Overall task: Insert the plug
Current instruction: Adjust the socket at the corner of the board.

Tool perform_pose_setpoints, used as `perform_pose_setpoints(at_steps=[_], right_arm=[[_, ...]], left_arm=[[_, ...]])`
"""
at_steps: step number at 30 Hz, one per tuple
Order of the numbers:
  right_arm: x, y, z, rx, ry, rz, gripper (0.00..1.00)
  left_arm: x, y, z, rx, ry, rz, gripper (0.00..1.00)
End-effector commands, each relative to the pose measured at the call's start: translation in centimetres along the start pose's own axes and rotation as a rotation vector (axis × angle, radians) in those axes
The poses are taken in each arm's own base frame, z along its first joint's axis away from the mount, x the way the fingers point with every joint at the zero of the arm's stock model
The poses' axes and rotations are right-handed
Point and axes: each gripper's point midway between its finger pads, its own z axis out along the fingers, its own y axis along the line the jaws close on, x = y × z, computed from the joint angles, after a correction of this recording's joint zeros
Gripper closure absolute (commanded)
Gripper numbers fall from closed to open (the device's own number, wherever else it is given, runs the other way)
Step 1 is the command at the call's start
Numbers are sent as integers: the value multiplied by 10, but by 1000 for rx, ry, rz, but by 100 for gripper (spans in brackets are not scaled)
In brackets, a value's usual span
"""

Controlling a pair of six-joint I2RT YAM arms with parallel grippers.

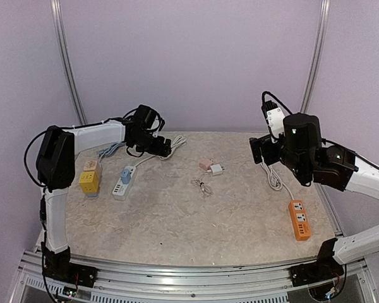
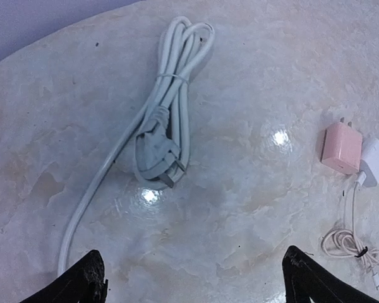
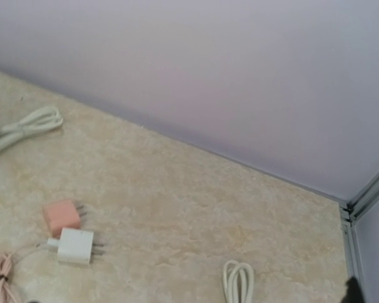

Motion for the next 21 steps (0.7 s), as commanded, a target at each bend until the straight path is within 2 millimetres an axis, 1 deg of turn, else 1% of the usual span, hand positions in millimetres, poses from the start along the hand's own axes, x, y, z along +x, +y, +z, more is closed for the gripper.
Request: perform_pose_setpoints(at_steps=[1,4,6,7,8,9,10,11,12,14,15,17,21], right_arm=[[3,-22,-11,50,0,43,0],[8,-28,-16,62,9,48,0],[9,-31,-18,67,11,53,0],[9,-32,-19,69,12,55,0],[9,-32,-19,69,11,56,0],[8,-34,-20,70,10,61,0],[8,-34,-21,71,9,63,0],[8,-35,-22,72,10,64,0],[8,-36,-22,76,11,64,0],[8,-37,-23,81,15,64,0],[8,-38,-23,82,15,64,0],[9,-38,-23,84,18,65,0],[8,-37,-22,79,20,71,0]], left_arm=[[-6,-48,21,225,-15,121,8],[-8,-72,23,375,-19,113,10],[-14,-78,23,411,-18,101,11],[-12,-77,33,402,2,92,11],[-16,-77,35,398,7,86,10],[-15,-75,44,386,30,73,10],[-18,-73,49,377,37,66,9],[-11,-72,63,373,62,59,7],[-7,-71,72,370,74,50,5],[-3,-69,82,387,96,29,3],[-7,-68,83,403,96,15,2],[-2,-67,90,445,118,-10,1],[-8,-60,91,499,128,-60,1]])
